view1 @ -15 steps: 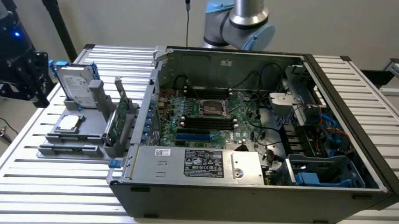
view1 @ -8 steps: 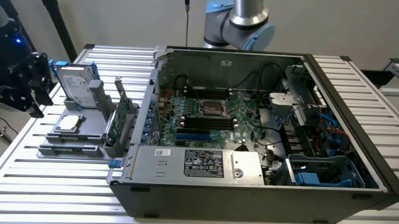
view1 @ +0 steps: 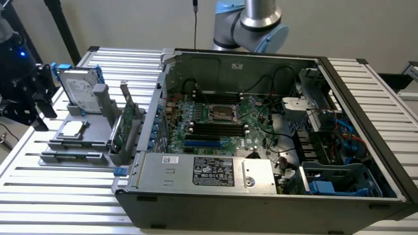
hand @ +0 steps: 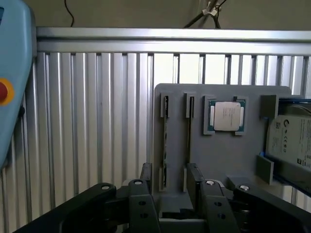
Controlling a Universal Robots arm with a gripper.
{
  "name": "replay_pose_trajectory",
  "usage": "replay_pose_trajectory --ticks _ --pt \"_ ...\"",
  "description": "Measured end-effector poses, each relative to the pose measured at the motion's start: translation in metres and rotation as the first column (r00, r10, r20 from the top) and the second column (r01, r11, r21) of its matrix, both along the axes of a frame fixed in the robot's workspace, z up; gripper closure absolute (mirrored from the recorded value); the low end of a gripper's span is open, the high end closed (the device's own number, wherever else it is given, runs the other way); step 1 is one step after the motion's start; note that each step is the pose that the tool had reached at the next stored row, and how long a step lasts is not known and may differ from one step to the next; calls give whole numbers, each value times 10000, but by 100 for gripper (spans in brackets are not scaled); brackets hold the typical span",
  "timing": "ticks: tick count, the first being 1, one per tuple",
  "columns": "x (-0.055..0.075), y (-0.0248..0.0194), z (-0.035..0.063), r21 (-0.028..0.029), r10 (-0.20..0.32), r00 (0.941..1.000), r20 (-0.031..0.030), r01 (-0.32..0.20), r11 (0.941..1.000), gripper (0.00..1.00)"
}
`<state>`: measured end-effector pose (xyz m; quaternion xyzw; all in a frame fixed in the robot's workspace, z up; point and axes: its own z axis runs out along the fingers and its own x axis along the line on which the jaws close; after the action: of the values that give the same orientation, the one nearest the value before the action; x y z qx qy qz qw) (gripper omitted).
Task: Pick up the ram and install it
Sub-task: 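Pick up the ram and move it above insertion slot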
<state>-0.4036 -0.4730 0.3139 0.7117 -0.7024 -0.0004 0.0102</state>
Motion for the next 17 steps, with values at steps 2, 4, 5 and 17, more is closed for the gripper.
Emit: replay_pose_trajectory --ticks 2,4,5,17 --pt "0 -12 -36 1 28 10000 1 -28 10000 58" --pt "0 -30 -64 8 32 10000 -1 -32 10000 58" --pt "0 -41 -80 16 32 10000 0 -32 10000 58" --pt "1 -164 -139 76 32 10000 0 -32 10000 58"
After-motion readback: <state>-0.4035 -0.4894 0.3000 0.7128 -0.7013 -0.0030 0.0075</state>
